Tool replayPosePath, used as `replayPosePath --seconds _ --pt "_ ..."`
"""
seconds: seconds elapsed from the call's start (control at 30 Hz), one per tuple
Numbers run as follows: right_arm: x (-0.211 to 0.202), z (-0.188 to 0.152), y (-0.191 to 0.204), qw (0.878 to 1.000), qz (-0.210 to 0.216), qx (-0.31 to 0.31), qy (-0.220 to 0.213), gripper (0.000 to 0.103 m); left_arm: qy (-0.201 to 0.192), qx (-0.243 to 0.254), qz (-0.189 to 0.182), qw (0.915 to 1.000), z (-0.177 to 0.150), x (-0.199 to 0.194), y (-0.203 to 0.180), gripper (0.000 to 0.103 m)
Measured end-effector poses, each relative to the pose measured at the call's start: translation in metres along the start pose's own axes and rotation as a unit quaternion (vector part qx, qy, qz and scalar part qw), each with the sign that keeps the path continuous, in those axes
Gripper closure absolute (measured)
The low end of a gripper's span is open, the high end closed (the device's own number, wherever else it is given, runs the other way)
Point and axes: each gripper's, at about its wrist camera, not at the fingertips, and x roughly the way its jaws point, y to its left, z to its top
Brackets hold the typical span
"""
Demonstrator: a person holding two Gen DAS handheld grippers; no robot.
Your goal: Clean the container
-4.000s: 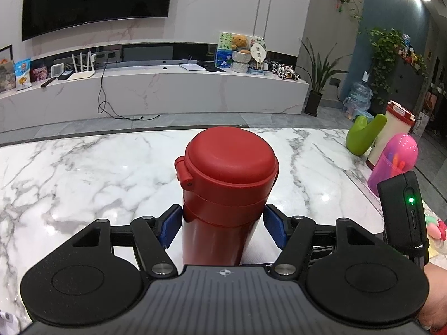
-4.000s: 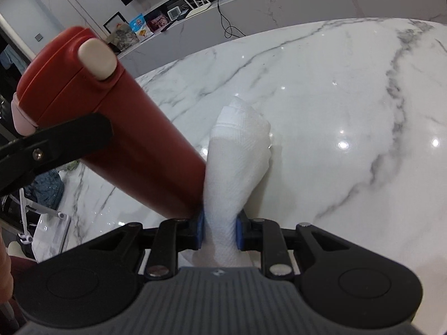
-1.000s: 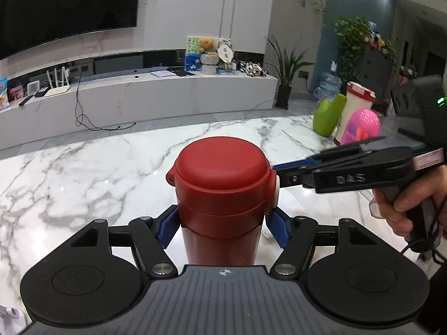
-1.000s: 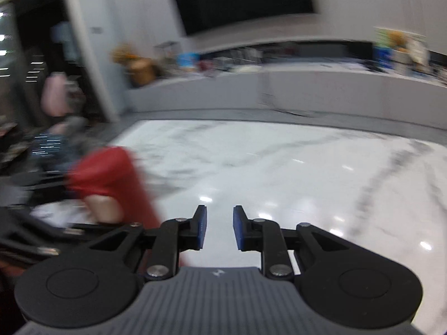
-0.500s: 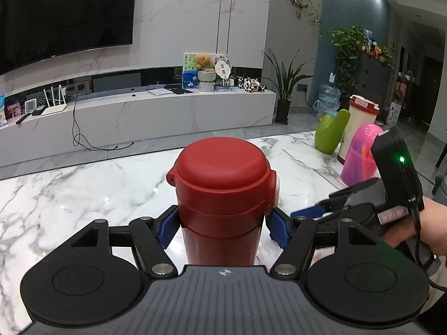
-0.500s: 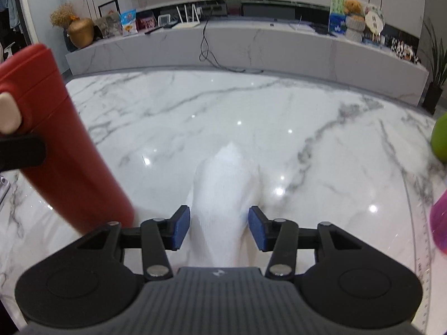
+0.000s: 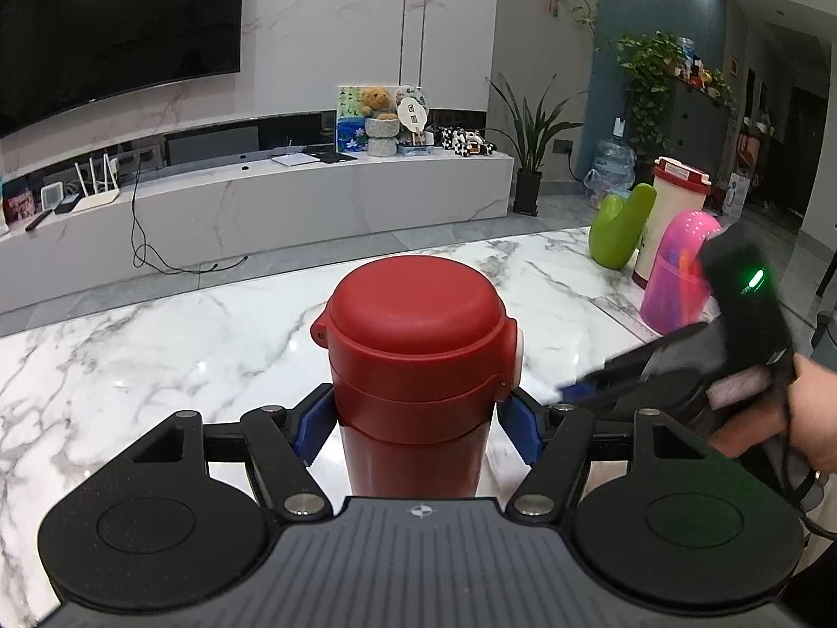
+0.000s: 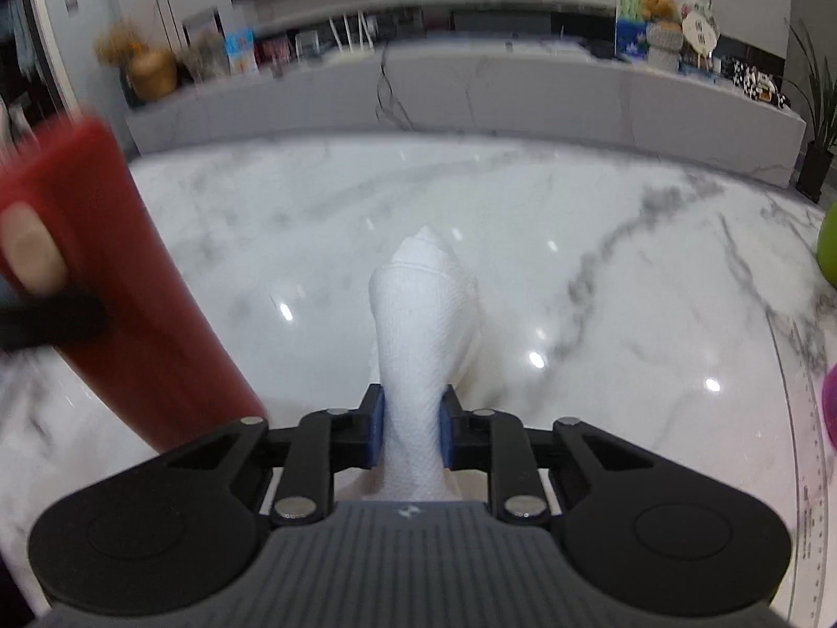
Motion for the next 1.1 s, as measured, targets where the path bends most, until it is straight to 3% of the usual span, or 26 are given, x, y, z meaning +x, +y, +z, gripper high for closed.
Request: replayPosePath --seconds 0.17,0.3,0.57,0.8,1.1 --pt "-0.035 0.020 -0.011 0.989 0.101 0.072 -0.074 0.080 0.000 -0.005 0.004 1.0000 0.000 -0.001 0.000 0.037" --pt "-0.044 0.025 -0.016 0.979 0.147 0.106 -0.090 0.080 0.002 -0.003 0.006 1.0000 -0.001 -0.002 -0.001 0.037" --pt "-0.047 0.023 -0.009 0.973 0.176 0.117 -0.087 0.080 0.004 0.000 0.005 1.0000 -0.001 -0.002 -0.003 0.037" --pt "-0.034 0.017 0.005 0.977 0.181 0.092 -0.064 0.080 0.005 0.008 0.002 1.0000 -0.002 -0.001 -0.004 0.037" --pt "0.004 0.004 0.001 0.982 0.161 0.101 0.000 0.080 0.005 0.012 0.000 0.9999 -0.003 -0.001 -0.003 0.038"
